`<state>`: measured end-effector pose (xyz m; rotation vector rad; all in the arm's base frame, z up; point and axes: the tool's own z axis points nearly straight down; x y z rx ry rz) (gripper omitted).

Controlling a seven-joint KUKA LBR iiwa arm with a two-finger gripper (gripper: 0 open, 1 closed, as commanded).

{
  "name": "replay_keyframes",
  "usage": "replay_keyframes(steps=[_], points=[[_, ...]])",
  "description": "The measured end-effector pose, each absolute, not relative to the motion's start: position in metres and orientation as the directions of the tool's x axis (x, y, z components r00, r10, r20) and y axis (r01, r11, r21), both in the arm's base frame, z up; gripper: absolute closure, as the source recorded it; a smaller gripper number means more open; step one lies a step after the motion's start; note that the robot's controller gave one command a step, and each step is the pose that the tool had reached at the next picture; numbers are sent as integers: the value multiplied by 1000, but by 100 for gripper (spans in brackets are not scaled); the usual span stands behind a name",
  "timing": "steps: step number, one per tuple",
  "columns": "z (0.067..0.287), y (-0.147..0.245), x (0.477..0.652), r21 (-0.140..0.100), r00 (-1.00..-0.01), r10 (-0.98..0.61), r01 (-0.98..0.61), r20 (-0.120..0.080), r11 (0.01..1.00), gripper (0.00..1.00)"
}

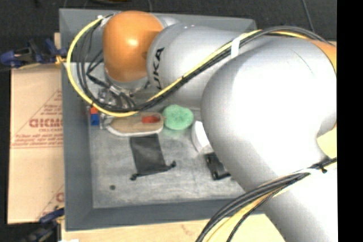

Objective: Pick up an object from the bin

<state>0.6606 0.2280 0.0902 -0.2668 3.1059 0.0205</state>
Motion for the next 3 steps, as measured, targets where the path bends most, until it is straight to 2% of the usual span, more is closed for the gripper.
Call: replay_keyframes(steps=[1,2,3], points=[[183,224,636,2,-996,-90,-90,-4,996,100],[183,224,636,3,-996,-90,-90,-4,996,0],[183,224,636,3,-996,-89,-89,-4,996,0]])
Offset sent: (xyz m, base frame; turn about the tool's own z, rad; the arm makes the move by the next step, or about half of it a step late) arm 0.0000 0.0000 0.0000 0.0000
